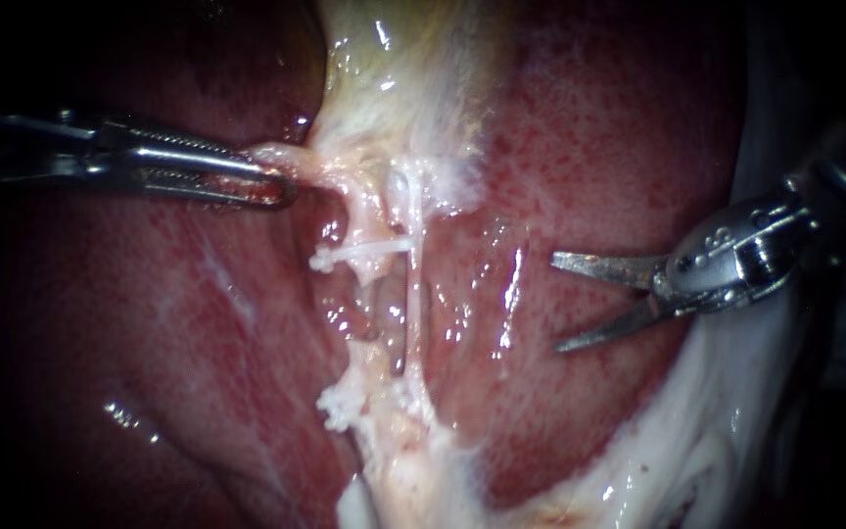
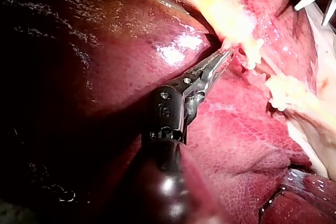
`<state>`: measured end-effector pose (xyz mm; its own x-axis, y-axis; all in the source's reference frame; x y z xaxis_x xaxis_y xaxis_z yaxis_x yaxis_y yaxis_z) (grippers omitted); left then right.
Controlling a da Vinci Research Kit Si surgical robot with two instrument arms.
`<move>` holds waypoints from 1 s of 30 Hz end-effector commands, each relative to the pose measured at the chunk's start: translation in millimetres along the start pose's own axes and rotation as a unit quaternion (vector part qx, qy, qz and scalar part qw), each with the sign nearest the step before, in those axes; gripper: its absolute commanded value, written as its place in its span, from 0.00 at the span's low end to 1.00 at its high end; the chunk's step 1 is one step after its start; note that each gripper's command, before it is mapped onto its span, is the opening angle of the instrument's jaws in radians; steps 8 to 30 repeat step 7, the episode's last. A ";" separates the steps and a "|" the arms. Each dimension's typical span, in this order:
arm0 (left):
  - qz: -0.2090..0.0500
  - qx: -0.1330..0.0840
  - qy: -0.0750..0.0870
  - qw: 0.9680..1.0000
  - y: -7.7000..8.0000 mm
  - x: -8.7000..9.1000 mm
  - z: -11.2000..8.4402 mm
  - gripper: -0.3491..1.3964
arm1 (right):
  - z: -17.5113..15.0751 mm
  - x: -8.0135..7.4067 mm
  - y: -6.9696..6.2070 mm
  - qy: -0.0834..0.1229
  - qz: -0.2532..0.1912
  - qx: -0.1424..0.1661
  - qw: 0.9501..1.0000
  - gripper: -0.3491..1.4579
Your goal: Go back from the cut left tube
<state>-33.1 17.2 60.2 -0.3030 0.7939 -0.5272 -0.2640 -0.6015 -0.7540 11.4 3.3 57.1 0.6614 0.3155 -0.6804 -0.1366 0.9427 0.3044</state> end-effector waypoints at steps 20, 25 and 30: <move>0.000 -0.001 0.000 1.000 0.1 0.1 -0.1 0.00 | 0.0 0.0 0.0 0.000 0.000 0.000 1.000 0.99; 0.000 -0.001 0.000 1.000 0.1 0.1 -0.1 0.00 | 0.0 0.0 0.0 0.000 0.000 0.000 1.000 0.99; 0.000 -0.001 0.000 1.000 0.1 0.1 -0.1 0.00 | 0.0 0.0 0.0 0.000 0.000 0.000 1.000 0.99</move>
